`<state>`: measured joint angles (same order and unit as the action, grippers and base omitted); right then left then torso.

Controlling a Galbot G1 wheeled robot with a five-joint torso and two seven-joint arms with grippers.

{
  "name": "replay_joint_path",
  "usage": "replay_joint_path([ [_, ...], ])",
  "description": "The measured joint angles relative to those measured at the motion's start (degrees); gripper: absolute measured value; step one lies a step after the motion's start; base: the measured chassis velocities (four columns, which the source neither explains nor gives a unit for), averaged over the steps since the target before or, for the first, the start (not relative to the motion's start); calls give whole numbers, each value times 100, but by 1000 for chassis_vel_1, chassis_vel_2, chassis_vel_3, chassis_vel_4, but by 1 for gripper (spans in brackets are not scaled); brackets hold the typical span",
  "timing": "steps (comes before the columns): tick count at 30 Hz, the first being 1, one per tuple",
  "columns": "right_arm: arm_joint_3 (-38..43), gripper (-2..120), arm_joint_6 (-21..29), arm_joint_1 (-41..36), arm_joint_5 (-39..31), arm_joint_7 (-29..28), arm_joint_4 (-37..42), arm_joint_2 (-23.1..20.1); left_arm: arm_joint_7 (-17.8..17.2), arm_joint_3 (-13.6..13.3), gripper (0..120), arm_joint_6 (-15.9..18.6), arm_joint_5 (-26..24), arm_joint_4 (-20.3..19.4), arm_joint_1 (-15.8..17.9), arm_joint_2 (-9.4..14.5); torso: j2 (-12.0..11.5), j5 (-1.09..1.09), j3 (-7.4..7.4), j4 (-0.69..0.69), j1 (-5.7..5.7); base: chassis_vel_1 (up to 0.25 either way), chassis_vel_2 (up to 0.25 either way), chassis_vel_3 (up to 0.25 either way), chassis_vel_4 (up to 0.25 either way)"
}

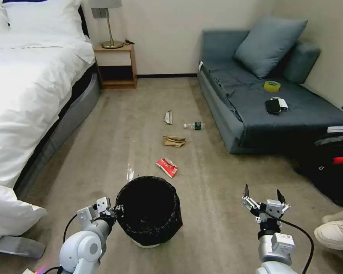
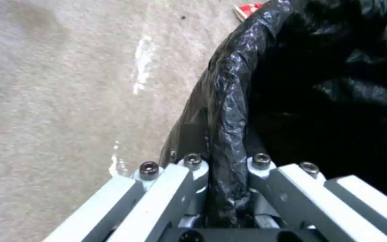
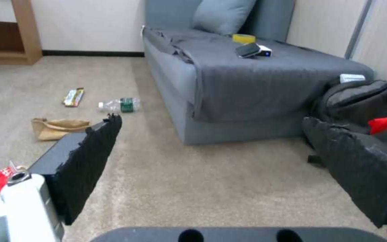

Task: Pick up the trash bin, then pick up the garbage on the floor and place it into the trash bin.

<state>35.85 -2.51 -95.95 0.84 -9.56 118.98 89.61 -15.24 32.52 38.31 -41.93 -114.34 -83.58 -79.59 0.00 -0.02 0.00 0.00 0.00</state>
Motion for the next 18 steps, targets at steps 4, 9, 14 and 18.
replay_joint_path([
  [4, -3, 100, 4, 26, -2, -2, -15, 3, 137, 37, 4, -80, 92, 8, -14, -15, 0, 2, 0, 0, 0, 0, 0, 0, 0],
  [9, -11, 100, 6, 40, -6, -2, -21, 2, 310, 70, 4, -181, 209, -25, -59, -47, 0, 2, 0, 0, 0, 0, 0, 0, 0],
  [14, -21, 100, -9, 40, 12, 53, 18, -12, 528, 144, 4, -308, 330, -367, -147, -76, 0, 2, 0, 0, 0, 0, 0, 0, 0],
  [18, -31, 100, -77, 39, 76, 172, 77, -21, 584, 217, 4, -328, 400, -627, -199, -75, 0, 1, 0, 0, 0, 0, 0, 0, 0],
])
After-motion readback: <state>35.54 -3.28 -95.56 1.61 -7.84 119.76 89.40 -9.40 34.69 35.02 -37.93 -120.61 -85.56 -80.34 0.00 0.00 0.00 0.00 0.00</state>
